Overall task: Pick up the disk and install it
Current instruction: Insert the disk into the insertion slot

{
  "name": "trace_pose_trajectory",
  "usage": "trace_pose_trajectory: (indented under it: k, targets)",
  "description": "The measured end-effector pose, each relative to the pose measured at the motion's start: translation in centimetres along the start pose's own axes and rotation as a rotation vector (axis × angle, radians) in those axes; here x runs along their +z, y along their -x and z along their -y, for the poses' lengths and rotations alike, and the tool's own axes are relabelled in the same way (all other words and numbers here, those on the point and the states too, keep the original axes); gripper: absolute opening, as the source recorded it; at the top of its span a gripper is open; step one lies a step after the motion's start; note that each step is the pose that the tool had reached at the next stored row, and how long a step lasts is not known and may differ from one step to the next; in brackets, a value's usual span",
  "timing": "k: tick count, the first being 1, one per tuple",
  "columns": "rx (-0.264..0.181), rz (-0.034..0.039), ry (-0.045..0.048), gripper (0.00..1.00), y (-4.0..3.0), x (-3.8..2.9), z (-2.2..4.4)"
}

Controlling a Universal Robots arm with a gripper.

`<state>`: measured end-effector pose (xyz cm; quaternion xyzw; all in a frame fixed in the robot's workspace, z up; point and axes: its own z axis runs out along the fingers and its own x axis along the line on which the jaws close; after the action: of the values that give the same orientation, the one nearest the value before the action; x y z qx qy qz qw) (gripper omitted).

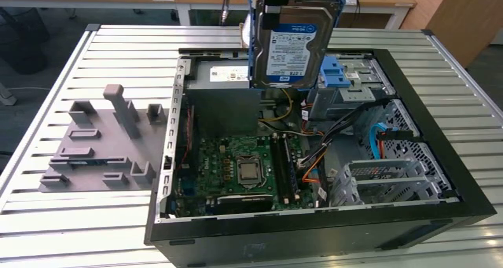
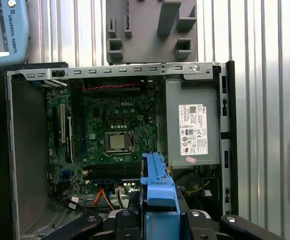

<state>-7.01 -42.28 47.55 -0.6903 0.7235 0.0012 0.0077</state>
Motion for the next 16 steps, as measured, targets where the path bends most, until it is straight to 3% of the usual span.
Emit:
trace_pose_trajectory:
  k: [8,16]
  targets:
    - [0.0,0.0,0.0,0.36,0.02,0.01,0.49]
    - [0.0,0.0001,0.0,0.36,-0.34,0.02,0.58]
